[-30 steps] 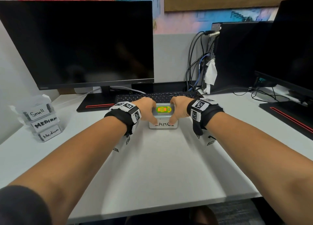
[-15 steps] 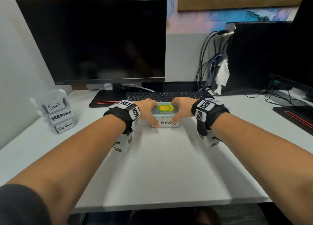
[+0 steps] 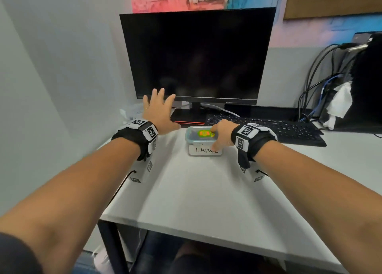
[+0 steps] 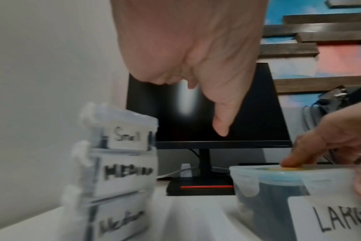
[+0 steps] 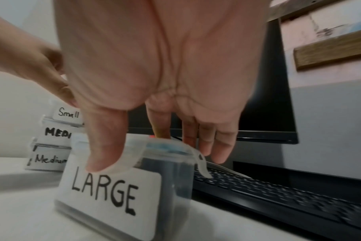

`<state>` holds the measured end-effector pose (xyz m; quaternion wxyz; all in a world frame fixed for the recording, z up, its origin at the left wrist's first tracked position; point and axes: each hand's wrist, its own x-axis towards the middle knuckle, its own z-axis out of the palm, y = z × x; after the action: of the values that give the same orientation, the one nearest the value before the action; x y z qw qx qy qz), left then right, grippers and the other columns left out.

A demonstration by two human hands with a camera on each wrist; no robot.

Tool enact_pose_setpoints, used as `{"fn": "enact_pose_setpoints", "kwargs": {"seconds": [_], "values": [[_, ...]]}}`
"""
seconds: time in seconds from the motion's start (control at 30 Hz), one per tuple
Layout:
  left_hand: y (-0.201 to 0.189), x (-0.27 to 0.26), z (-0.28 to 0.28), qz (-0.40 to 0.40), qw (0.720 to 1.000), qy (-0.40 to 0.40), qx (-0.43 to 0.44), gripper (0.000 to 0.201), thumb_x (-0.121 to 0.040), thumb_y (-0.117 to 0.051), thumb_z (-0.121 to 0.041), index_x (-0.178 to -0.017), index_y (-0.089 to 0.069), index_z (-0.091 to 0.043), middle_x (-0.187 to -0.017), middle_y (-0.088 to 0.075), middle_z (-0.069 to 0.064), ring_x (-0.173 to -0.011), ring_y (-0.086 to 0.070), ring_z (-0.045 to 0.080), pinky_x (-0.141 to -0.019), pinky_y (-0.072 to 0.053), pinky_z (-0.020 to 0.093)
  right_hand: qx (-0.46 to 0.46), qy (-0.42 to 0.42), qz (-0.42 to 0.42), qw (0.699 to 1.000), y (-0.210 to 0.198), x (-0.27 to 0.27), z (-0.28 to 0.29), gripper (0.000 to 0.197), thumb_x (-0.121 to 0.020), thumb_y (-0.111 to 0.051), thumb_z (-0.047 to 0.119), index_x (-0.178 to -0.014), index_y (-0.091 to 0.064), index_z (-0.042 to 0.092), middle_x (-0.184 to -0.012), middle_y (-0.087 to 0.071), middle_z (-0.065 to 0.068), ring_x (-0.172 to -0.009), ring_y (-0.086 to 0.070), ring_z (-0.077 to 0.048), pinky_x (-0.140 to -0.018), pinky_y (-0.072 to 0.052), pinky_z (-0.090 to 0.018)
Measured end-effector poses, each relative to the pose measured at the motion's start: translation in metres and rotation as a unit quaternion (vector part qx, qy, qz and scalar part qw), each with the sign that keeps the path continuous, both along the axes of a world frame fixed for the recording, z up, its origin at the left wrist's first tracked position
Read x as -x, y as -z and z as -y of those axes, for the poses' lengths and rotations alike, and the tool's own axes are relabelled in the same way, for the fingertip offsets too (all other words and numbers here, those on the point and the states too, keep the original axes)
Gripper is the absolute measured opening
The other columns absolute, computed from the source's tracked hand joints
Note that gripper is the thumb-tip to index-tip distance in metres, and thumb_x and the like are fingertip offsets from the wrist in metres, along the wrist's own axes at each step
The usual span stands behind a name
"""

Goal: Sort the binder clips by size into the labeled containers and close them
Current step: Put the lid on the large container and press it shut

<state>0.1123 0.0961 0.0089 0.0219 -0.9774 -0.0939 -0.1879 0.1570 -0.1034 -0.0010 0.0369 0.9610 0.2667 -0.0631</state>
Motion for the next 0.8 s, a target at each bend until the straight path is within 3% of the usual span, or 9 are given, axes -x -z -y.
{"fn": "enact_pose_setpoints", "kwargs": {"seconds": [0.1, 0.2, 0.27, 0.37, 0.53, 0.6, 0.67, 0.73, 0.8], "values": [[-0.002, 0.016, -0.036, 0.036, 0.995, -0.084, 0.034, 0.106, -0.075, -0.072, -0.05, -0.152, -0.005, -0.024, -0.159, 0.003, 0.014, -0.147, 0.005, 0.034, -0.116, 0.001, 0.053, 0.013, -0.016, 0.023, 1.0, 0.001, 0.003, -0.028, 0.054, -0.083, -0.063, 0.05, -0.123, -0.057, 0.015, -0.118, -0.061, -0.006, -0.106, -0.059, -0.023, -0.092, -0.048, -0.033], [0.004, 0.032, -0.061, 0.072, 0.976, -0.143, 0.144, 0.112, -0.071, -0.078, -0.044, -0.152, -0.004, -0.023, -0.159, -0.001, 0.015, -0.147, -0.003, 0.034, -0.117, -0.011, 0.052, 0.023, -0.032, 0.03, 0.999, 0.001, 0.003, -0.049, 0.049, -0.084, -0.062, 0.049, -0.121, -0.057, 0.017, -0.115, -0.063, -0.003, -0.107, -0.059, -0.023, -0.098, -0.039, -0.034], [0.01, 0.038, -0.073, 0.104, 0.946, -0.149, 0.268, 0.117, -0.067, -0.085, -0.035, -0.151, -0.004, -0.022, -0.156, -0.009, 0.016, -0.143, -0.017, 0.035, -0.115, -0.022, 0.05, 0.021, -0.039, 0.027, 0.999, 0.001, 0.003, -0.058, 0.046, -0.085, -0.063, 0.045, -0.121, -0.056, 0.018, -0.116, -0.063, -0.002, -0.108, -0.058, -0.023, -0.099, -0.038, -0.034], [0.019, 0.042, -0.085, 0.106, 0.893, -0.137, 0.416, 0.117, -0.069, -0.085, -0.021, -0.151, -0.001, -0.016, -0.147, -0.034, 0.017, -0.13, -0.042, 0.036, -0.106, -0.038, 0.047, -0.001, -0.045, 0.025, 0.999, 0.002, 0.0, -0.069, 0.043, -0.086, -0.064, 0.035, -0.125, -0.055, 0.018, -0.119, -0.062, -0.002, -0.11, -0.058, -0.024, -0.098, -0.039, -0.032], [0.033, 0.031, -0.093, 0.063, 0.831, -0.149, 0.533, 0.1, -0.074, -0.081, -0.023, -0.147, -0.013, -0.017, -0.133, -0.047, 0.008, -0.117, -0.05, 0.031, -0.091, -0.05, 0.051, -0.017, -0.043, 0.039, 0.998, 0.003, -0.007, -0.08, 0.044, -0.087, -0.064, 0.03, -0.127, -0.057, 0.014, -0.121, -0.061, -0.006, -0.111, -0.057, -0.023, -0.095, -0.043, -0.031], [0.038, 0.025, -0.098, 0.063, 0.824, -0.141, 0.545, 0.085, -0.078, -0.077, -0.02, -0.143, -0.023, -0.016, -0.128, -0.05, 0.005, -0.11, -0.053, 0.029, -0.079, -0.054, 0.047, -0.028, -0.038, 0.043, 0.998, 0.004, -0.01, -0.082, 0.044, -0.087, -0.064, 0.033, -0.127, -0.058, 0.014, -0.121, -0.06, -0.006, -0.112, -0.055, -0.022, -0.094, -0.042, -0.03], [0.042, 0.02, -0.102, 0.056, 0.835, -0.131, 0.531, 0.074, -0.081, -0.074, -0.018, -0.14, -0.03, -0.016, -0.128, -0.053, 0.009, -0.104, -0.057, 0.028, -0.072, -0.056, 0.041, -0.045, -0.031, 0.035, 0.998, 0.004, -0.013, -0.082, 0.046, -0.086, -0.066, 0.035, -0.126, -0.057, 0.013, -0.121, -0.059, -0.007, -0.111, -0.054, -0.022, -0.093, -0.044, -0.03], [0.044, 0.015, -0.107, 0.033, 0.858, -0.116, 0.5, 0.067, -0.082, -0.073, -0.018, -0.136, -0.033, -0.016, -0.123, -0.054, 0.011, -0.098, -0.059, 0.027, -0.074, -0.057, 0.039, -0.069, -0.029, 0.019, 0.997, 0.007, -0.017, -0.081, 0.05, -0.083, -0.07, 0.037, -0.123, -0.055, 0.011, -0.118, -0.059, -0.007, -0.101, -0.055, -0.02, -0.086, -0.046, -0.029], [0.045, 0.009, -0.108, 0.004, 0.872, -0.093, 0.48, 0.064, -0.081, -0.075, -0.019, -0.132, -0.036, -0.015, -0.117, -0.057, 0.014, -0.088, -0.061, 0.027, -0.078, -0.057, 0.043, -0.096, -0.027, -0.003, 0.995, 0.01, -0.021, -0.078, 0.053, -0.077, -0.075, 0.036, -0.118, -0.051, 0.011, -0.112, -0.058, -0.005, -0.09, -0.051, -0.018, -0.077, -0.045, -0.028]]}}
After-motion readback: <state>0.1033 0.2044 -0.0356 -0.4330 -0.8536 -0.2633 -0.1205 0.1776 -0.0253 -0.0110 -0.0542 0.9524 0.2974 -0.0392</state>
